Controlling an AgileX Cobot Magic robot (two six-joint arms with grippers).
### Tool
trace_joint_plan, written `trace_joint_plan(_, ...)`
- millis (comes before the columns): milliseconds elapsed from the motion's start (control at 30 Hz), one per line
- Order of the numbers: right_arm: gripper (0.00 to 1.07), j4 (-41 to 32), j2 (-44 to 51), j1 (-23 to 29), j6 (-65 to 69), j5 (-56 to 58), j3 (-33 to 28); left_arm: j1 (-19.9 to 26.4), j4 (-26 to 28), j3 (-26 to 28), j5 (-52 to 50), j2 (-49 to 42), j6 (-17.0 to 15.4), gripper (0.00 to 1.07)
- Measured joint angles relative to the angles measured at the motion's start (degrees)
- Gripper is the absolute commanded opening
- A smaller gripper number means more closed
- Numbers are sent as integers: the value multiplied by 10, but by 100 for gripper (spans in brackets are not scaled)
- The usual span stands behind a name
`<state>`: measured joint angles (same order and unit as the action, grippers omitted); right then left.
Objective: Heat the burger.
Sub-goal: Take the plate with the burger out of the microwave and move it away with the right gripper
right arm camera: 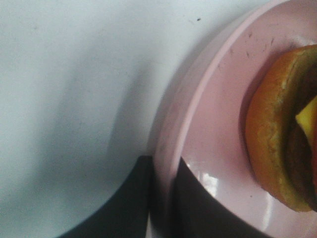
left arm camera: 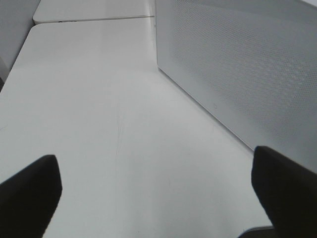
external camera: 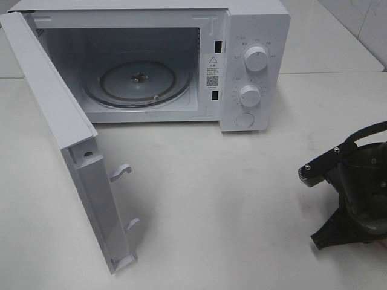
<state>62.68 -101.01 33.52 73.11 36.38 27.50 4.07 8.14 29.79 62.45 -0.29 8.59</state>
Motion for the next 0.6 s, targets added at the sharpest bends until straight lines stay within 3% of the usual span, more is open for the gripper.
trace_joint_plan(133,35,-2,-2,0,1,13,0,0,0,0,0,0,0,98)
trace_joint_plan(167,35,-2,-2,0,1,13,0,0,0,0,0,0,0,98)
trace_joint_plan(200,42,-9,4,0,-2,17,0,0,0,0,0,0,0,98)
trace_joint_plan(300,51,-22,28,0,-16,17,-1,0,0,0,0,0,0,98)
trace_joint_plan(500,54,-53,96,0,-66,18,2,0,0,0,0,0,0,98)
trace_joint_plan(600,54,-102,157,0,-123,17,3,0,0,0,0,0,0,98)
